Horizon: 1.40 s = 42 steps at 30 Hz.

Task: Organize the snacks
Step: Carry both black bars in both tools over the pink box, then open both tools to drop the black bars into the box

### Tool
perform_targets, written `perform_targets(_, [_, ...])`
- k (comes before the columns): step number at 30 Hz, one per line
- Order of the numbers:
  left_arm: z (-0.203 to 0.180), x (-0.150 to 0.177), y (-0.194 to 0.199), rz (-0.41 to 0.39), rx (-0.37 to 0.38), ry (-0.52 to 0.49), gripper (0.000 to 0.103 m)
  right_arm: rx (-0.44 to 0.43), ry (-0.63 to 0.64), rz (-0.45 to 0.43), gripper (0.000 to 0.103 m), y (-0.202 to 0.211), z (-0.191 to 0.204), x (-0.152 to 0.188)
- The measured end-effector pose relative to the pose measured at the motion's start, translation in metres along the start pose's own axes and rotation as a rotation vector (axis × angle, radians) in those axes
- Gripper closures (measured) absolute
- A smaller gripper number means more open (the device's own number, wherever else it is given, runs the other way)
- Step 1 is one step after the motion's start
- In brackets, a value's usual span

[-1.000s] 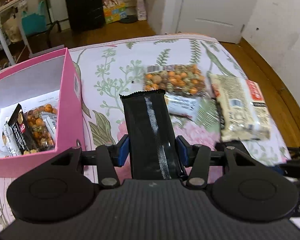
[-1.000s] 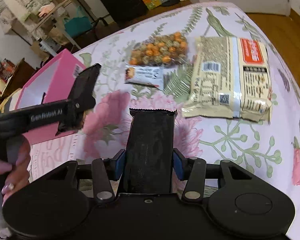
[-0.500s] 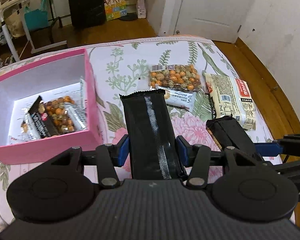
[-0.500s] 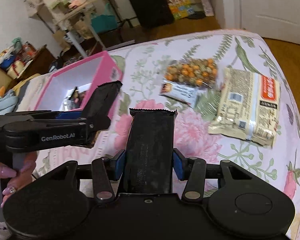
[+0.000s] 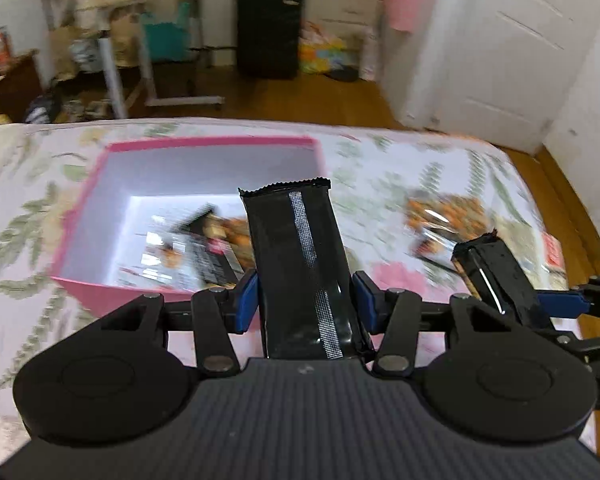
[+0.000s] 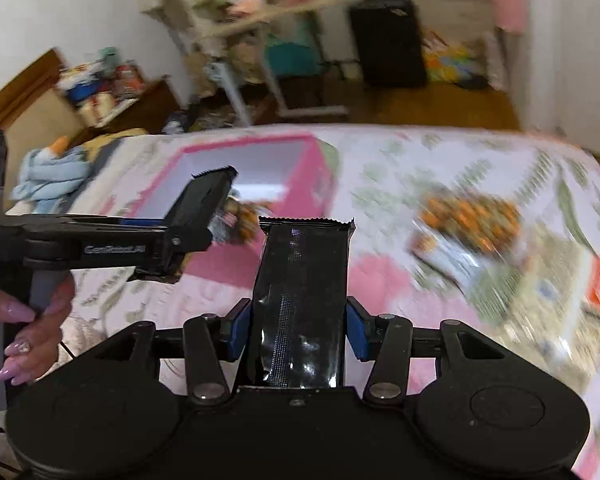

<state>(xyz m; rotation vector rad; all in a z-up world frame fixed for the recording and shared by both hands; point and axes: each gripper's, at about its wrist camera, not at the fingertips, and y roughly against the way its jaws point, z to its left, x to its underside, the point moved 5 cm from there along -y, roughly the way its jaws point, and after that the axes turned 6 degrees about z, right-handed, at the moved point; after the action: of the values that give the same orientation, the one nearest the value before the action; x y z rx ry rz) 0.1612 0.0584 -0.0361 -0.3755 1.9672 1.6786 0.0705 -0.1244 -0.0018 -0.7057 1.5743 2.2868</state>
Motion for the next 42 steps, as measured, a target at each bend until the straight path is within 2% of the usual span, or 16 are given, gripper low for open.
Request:
perform_targets(5, [0.046,-0.017,-0.007,-0.074,-0.086,0.074,0.054,-0.033,0.155,-0.046,0.049,-0.034,0.033,-0.043])
perform_targets(8, [0.067,-0.021,-0.027,-0.047,-0.092,0.106,0.054,-0.040,0.236,-0.083,0.049,-0.058,0.049,-0.064])
perform_targets(11, [0.085,-0.024,-0.050,-0.061,-0.170,0.116,0.054,-0.049,0.294,-0.063,0.049,-0.088,0.061,-0.079])
perform_targets(12, [0.089,-0.025,-0.057,-0.084,-0.203,0.109,0.054,-0.055,0.303,-0.052,0.049,-0.096,0.063,-0.082])
perform_targets(14, [0.099,-0.025,-0.071,-0.079,-0.247,0.107,0.054,-0.055,0.296,-0.033,0.049,-0.113,0.062,-0.087])
perform_targets(19, [0.113,-0.026,-0.095,-0.033,-0.217,0.139,0.053,-0.037,0.313,0.014,0.049,-0.147,0.064,-0.089])
perform_targets(22, [0.114,-0.026,-0.103,-0.005,-0.218,0.137,0.049,-0.019,0.336,0.004,0.049,-0.158,0.066,-0.089])
perform_targets(25, [0.110,-0.025,-0.103,0.020,-0.210,0.125,0.047,0.018,0.368,0.001,0.042,-0.164,0.070,-0.089])
perform_targets(30, [0.101,-0.023,-0.084,0.021,-0.166,0.117,0.045,0.025,0.360,-0.001,0.034,-0.145,0.066,-0.085])
perform_targets(34, [0.086,-0.025,-0.058,0.011,-0.126,0.086,0.042,0.025,0.327,-0.044,0.031,-0.106,0.056,-0.081])
perform_targets(37, [0.071,-0.026,-0.038,0.001,-0.118,0.025,0.037,0.017,0.282,-0.072,0.030,-0.073,0.048,-0.076])
perform_targets(40, [0.055,-0.025,-0.024,-0.012,-0.150,-0.062,0.035,0.017,0.233,-0.082,0.030,-0.044,0.038,-0.070])
perform_targets(42, [0.046,-0.023,-0.018,-0.005,-0.136,-0.089,0.033,0.018,0.204,-0.092,0.030,-0.030,0.032,-0.065])
